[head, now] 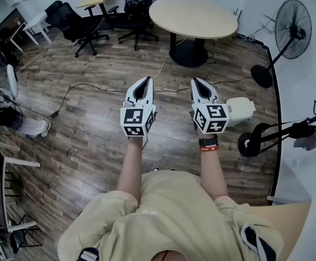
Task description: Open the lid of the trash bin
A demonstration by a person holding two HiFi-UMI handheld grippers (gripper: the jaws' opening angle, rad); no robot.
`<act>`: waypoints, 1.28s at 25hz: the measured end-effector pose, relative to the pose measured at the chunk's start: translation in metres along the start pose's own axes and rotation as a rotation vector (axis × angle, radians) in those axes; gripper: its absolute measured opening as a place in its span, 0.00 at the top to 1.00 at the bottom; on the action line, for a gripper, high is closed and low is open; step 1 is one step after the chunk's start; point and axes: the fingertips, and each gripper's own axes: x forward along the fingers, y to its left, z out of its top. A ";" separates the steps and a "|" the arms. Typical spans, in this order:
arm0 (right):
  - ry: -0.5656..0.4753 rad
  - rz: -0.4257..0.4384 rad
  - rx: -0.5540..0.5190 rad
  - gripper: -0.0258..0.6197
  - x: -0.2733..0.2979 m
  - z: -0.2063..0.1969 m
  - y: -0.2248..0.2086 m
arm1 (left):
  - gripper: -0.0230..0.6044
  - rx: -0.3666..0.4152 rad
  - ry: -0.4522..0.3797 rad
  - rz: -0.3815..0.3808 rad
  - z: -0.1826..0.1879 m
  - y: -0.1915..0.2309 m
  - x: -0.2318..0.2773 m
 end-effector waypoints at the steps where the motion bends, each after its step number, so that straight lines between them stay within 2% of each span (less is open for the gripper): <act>1: 0.000 -0.003 0.009 0.93 -0.002 -0.001 -0.004 | 0.93 0.000 0.000 0.000 0.000 -0.004 0.001; 8: 0.020 0.000 0.037 0.93 -0.011 -0.017 -0.023 | 0.93 -0.010 0.005 0.002 -0.009 -0.030 -0.002; 15: 0.028 0.024 0.062 0.93 0.011 -0.036 -0.030 | 0.93 -0.031 0.031 -0.003 -0.029 -0.026 0.025; 21: 0.037 0.009 0.077 0.93 0.067 -0.046 -0.055 | 0.93 -0.041 0.037 -0.038 -0.047 -0.004 0.089; 26: 0.035 -0.008 0.092 0.93 0.121 -0.034 -0.070 | 0.93 -0.053 0.030 -0.084 -0.043 0.024 0.152; 32: 0.041 -0.107 0.119 0.93 0.161 -0.028 -0.112 | 0.93 -0.065 0.038 -0.199 -0.040 0.028 0.224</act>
